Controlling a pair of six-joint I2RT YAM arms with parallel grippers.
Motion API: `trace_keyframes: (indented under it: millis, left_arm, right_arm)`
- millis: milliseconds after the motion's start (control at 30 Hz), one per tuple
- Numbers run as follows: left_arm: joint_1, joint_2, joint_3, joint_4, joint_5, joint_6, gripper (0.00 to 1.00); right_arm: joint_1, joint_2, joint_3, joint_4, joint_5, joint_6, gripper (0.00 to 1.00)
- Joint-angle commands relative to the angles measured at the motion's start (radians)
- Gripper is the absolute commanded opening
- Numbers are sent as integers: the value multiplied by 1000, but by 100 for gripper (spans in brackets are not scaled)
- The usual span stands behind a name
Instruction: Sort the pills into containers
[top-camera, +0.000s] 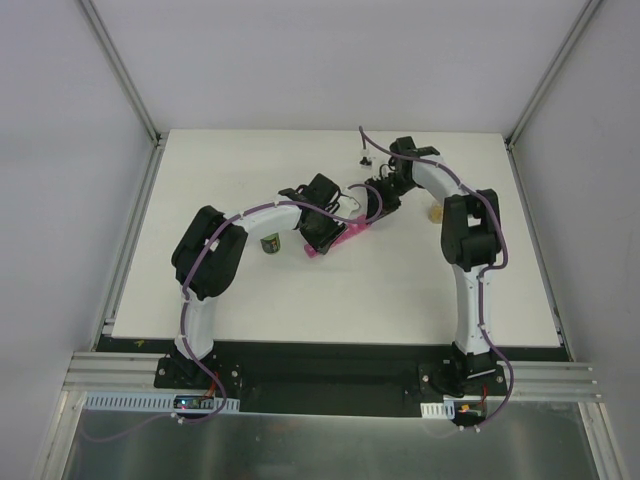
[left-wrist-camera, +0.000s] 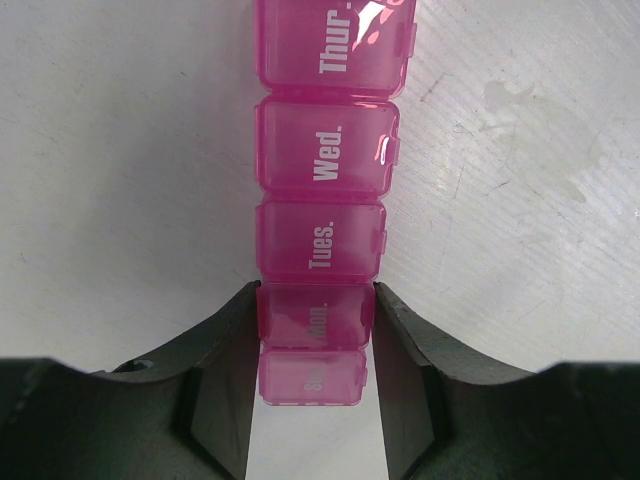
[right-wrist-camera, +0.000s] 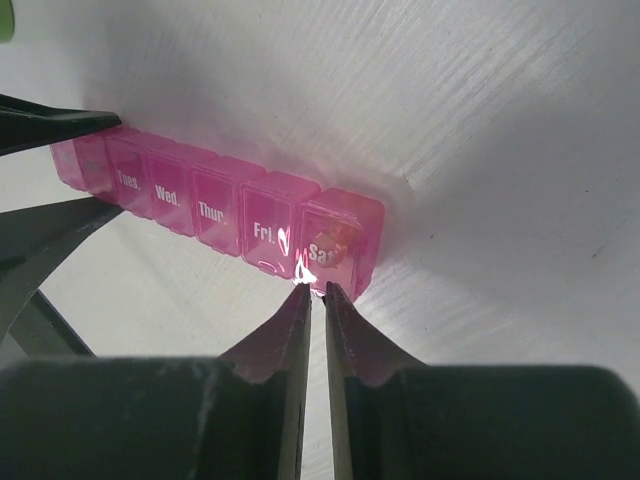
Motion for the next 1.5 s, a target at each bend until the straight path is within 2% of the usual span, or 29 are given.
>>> trace_keyframes:
  millis: [0,667,1467]
  left_arm:
    - [7,51,-3,-65,12,-16,24]
    - [7,57,9,-79,23,-19,24]
    - [7,58,23,-96,31,-28,23]
  right_arm:
    - [17,24,42,-48,97,10,13]
    - [66,59,86,-78,198,38,10]
    - [147,94,91,-96,451,102,4]
